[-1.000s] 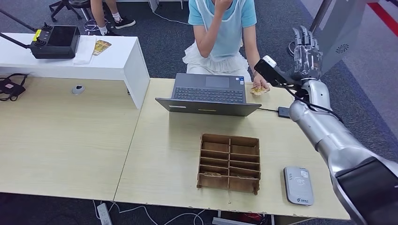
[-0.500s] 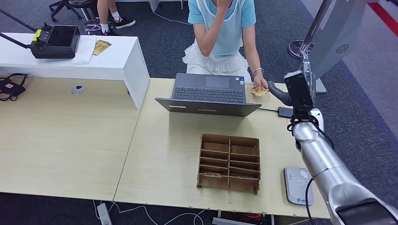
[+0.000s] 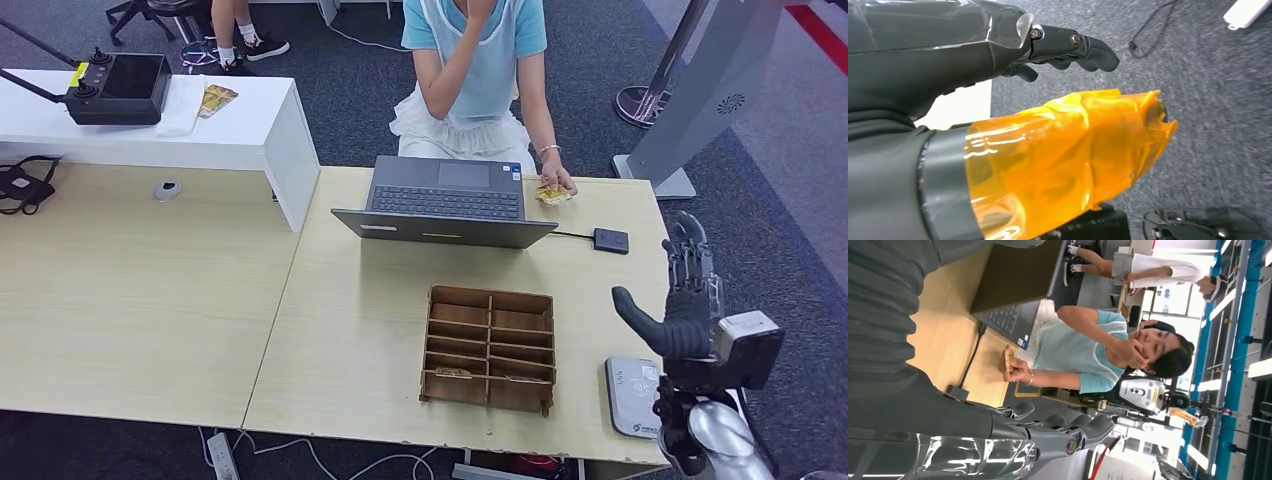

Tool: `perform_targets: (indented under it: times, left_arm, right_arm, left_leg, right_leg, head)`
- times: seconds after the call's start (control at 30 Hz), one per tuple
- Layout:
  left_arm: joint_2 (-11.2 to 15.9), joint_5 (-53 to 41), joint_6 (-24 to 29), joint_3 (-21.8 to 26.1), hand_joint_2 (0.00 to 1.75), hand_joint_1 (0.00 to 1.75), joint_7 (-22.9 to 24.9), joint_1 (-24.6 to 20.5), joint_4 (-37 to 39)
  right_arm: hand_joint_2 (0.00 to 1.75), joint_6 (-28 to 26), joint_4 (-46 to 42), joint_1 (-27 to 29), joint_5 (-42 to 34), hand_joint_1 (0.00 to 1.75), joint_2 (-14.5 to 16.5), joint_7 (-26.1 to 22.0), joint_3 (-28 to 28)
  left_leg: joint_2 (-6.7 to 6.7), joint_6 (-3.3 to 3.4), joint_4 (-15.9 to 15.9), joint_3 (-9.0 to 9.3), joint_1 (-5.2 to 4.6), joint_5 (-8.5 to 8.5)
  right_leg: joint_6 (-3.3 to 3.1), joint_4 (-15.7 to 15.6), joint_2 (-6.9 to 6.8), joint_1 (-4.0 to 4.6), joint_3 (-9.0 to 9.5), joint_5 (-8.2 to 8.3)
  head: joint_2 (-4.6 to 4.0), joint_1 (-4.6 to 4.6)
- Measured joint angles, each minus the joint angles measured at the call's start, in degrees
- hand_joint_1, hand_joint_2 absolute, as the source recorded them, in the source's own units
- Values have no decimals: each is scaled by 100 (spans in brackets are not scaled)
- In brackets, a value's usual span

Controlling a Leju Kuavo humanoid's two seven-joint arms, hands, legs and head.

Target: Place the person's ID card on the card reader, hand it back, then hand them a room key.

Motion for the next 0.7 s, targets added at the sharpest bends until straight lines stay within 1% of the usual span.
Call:
perform_targets:
  times: [0.1, 0.2, 0.27, 0.33, 0.43, 0.57, 0.63, 0.7]
  left_arm:
    - [22, 0, 1, -44, 0, 0, 159, -3, 0]
    - [37, 0, 2, -84, 0, 0, 268, -10, 0]
    - [43, 0, 2, -108, 0, 0, 354, -17, 10]
    - [46, 0, 2, -143, 0, 0, 460, -29, 45]
    - [40, 0, 2, -216, 0, 0, 595, -58, 121]
    - [10, 0, 2, -289, 0, 0, 714, -117, 245]
    - [-13, 0, -7, -325, 0, 0, 788, -142, 315]
    - [-33, 0, -41, -375, 0, 0, 879, -167, 374]
  right_arm:
    - [175, -90, -624, 787, 387, 0, -1, -168, -131]
    - [175, -156, -1132, 1472, 672, 0, 19, -265, -134]
    - [175, -334, -1431, 1864, 997, 0, 52, -302, -104]
    - [175, -682, -1677, 2211, 1464, 0, 96, -254, -18]
    - [175, -1437, -1876, 2589, 2294, 0, 170, -11, 223]
    - [175, -2284, -1915, 2851, 3311, 0, 266, 458, 614]
    - [175, -2470, -1891, 2965, 4124, 0, 429, 649, 708]
    - [175, -2503, -1834, 3083, 5014, 0, 725, 671, 660]
  left_leg:
    - [1, -4, -3, 1, 0, -3]
    - [2, -4, -4, 2, 0, -4]
    - [4, -4, -5, 2, 0, -4]
    - [6, -3, -5, 3, 0, -5]
    - [13, -2, -6, 5, 1, -5]
    - [18, -2, -6, 10, 0, -5]
    - [17, -2, -6, 12, 0, -5]
    - [17, -2, -6, 12, 0, -5]
  right_leg:
    - [-4, 0, 1, 0, 0, -4]
    - [-5, 1, 2, 0, 0, -6]
    - [-4, 1, 3, 0, 0, -8]
    - [-4, 1, 3, 0, 1, -11]
    - [-5, 1, 10, 0, 2, -11]
    - [-5, 1, 14, -1, 4, -11]
    - [-5, 1, 14, -1, 5, -11]
    - [-5, 1, 14, 0, 5, -11]
  head:
    - [0, -1]
    - [0, -1]
    - [0, -1]
    - [0, -1]
    - [0, -2]
    - [0, -1]
    - [0, -1]
    - [0, -1]
